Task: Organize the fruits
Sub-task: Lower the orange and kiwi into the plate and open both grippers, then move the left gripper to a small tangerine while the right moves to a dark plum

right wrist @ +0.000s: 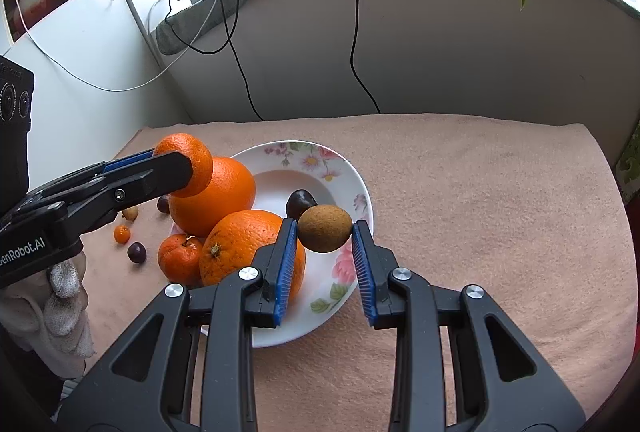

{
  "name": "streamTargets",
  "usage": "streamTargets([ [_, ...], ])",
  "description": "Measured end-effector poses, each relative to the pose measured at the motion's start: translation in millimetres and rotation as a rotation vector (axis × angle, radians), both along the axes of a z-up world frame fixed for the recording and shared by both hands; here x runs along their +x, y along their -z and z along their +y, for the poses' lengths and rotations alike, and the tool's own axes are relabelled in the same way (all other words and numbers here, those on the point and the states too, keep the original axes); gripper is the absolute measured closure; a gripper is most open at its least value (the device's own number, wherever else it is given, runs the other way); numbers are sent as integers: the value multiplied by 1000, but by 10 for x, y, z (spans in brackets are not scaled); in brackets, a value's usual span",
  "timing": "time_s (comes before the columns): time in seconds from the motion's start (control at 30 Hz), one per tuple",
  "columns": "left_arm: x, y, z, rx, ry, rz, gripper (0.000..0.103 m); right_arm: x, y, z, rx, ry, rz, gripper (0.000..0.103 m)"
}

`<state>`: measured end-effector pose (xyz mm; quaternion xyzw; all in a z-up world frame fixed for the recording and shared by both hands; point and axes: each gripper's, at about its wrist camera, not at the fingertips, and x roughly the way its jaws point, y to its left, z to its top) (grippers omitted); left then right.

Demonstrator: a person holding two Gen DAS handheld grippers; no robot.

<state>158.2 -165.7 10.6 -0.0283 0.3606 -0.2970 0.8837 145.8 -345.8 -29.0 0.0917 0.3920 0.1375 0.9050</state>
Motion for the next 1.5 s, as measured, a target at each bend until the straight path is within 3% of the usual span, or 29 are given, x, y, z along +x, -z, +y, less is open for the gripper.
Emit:
streamTargets([
  [0.3,18,3,-21,12,-5,-1,67,13,45,63,-8,-21,8,73],
  [0.43,18,-19,-1,4,-10,-8,52,14,42,82,-14,-24,3,73],
  [0.53,11,-56,16,1,-14,-17,52,14,43,97,-20,-29,2,73],
  [0.6,11,-73,37,-4,-17,-20,51,10,32,103,-27,-29,-1,65],
  [0.67,9,-86,62,-10,-22,-21,46,-10,8,108,-31,-27,-14,42],
  [0.73,1,-97,86,-16,-29,-23,44,-29,-20,123,-37,-29,-30,34],
  [1.07,-59,-134,203,-16,-50,-32,30,-74,-76,212,-45,-36,-35,33],
  [1.5,-147,-198,546,-22,-113,-42,25,-264,-239,421,-58,-61,-68,33],
])
